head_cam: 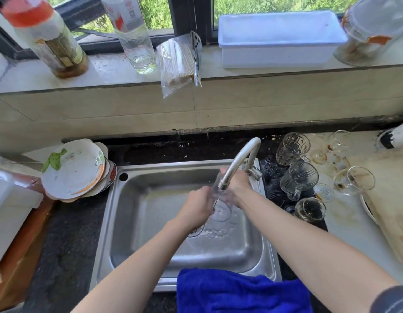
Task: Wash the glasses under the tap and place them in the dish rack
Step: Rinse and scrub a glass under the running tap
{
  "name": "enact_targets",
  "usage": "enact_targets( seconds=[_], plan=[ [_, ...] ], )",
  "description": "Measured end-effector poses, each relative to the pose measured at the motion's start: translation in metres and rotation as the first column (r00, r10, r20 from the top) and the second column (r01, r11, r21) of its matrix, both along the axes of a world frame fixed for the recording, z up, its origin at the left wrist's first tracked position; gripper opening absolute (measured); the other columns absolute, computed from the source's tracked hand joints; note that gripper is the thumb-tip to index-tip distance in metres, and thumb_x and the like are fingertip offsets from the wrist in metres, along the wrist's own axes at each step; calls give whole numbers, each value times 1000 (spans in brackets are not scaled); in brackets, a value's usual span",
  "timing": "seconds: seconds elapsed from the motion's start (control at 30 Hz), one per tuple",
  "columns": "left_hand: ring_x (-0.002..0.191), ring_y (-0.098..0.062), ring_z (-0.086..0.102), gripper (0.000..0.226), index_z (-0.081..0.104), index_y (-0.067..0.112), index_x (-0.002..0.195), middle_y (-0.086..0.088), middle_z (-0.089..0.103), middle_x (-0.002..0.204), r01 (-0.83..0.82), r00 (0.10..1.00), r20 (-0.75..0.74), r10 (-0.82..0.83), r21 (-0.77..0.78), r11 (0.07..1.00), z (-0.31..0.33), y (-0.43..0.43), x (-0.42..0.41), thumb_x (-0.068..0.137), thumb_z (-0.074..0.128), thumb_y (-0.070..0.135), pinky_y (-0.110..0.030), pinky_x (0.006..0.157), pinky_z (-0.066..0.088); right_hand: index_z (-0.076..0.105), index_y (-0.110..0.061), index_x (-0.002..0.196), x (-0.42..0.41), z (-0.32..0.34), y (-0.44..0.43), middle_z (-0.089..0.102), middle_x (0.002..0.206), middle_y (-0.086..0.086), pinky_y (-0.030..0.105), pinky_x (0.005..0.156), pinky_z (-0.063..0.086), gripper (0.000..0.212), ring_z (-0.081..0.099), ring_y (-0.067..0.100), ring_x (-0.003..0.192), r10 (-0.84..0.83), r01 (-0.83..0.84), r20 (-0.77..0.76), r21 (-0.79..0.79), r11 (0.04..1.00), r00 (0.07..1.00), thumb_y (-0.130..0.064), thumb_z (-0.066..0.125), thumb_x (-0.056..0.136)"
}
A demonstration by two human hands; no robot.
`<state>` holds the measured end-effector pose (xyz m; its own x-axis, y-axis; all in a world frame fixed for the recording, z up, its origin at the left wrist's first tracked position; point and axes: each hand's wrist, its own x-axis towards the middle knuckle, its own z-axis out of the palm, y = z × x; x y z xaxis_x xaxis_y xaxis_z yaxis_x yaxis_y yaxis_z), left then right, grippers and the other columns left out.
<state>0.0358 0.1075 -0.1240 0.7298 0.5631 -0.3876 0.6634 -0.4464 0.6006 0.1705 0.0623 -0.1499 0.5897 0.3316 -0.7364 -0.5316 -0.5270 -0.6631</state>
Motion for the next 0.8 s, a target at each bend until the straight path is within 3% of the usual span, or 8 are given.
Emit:
enact_targets(
  seconds=[0.07, 0.13, 0.27, 0.4, 0.57, 0.63, 0.7, 0.8],
  plan=[
    [56, -24, 61, 23, 59, 7, 81, -16, 67, 72, -178, 982, 31, 184, -140, 974, -6, 5, 2, 98, 45, 16, -33, 56, 48, 61, -21, 94, -17, -4, 0, 61, 90, 6, 18, 48, 46, 19, 61, 16, 68, 61, -64, 145, 17, 998, 988, -33, 67, 81],
    [39, -16, 53, 30, 58, -1, 76, -16, 61, 59, -291, 939, 44, 342, -430, 855, -6, 8, -2, 100, 43, 11, -27, 43, 44, 55, -15, 116, -27, -5, -5, 59, 112, 9, 23, 71, 54, 41, 62, 20, 90, 85, -107, 252, 75, 991, 964, -36, 68, 83],
    [37, -12, 50, 22, 57, 6, 81, -10, 59, 55, -327, 890, 43, 454, -636, 699, -1, -1, -10, 99, 44, 8, -20, 36, 37, 55, -25, 100, -6, 0, -11, 60, 101, 0, 34, 80, 46, 17, 56, 22, 88, 106, -87, 289, -76, 993, 951, -39, 52, 90],
    [35, -10, 49, 22, 55, 7, 82, -2, 59, 49, -426, 823, -29, 568, -693, 582, -10, 0, -10, 99, 43, 10, -18, 36, 29, 56, -23, 107, -40, 0, -13, 56, 126, 5, 40, 89, 48, 37, 55, 26, 113, 269, -284, 512, -51, 957, 816, -51, 55, 83],
    [37, -13, 44, 15, 57, 2, 89, -3, 56, 47, -387, 800, -49, 598, -804, 451, -6, -5, -14, 97, 44, 4, -15, 34, 23, 61, -20, 111, -12, 2, -20, 62, 105, -2, 41, 80, 51, 44, 59, 23, 99, 126, -134, 202, 29, 991, 971, -55, 50, 86],
    [37, -14, 43, 19, 56, 5, 83, -5, 56, 49, -384, 828, -64, 557, -788, 481, -3, -7, -14, 98, 46, 10, -15, 34, 23, 66, -20, 98, -5, 1, -16, 65, 93, 1, 45, 77, 56, 31, 62, 23, 87, 91, -93, 34, 80, 992, 995, -47, 60, 84],
    [38, -15, 45, 20, 58, 10, 75, -6, 58, 54, -372, 886, -30, 463, -645, 668, -1, -2, -14, 94, 56, 17, -19, 38, 28, 68, -17, 87, -5, 0, -12, 67, 85, 5, 49, 74, 59, 23, 66, 25, 81, 67, -67, 7, 75, 995, 998, -39, 68, 79],
    [52, -20, 57, 18, 63, 14, 73, -4, 64, 60, -235, 966, 79, 247, -140, 962, 2, 14, -11, 86, 68, 27, -28, 51, 44, 69, -17, 87, -4, 3, -10, 71, 88, 5, 43, 68, 59, 24, 69, 29, 87, 101, -103, 121, 4, 995, 987, -40, 69, 79]
  ],
)
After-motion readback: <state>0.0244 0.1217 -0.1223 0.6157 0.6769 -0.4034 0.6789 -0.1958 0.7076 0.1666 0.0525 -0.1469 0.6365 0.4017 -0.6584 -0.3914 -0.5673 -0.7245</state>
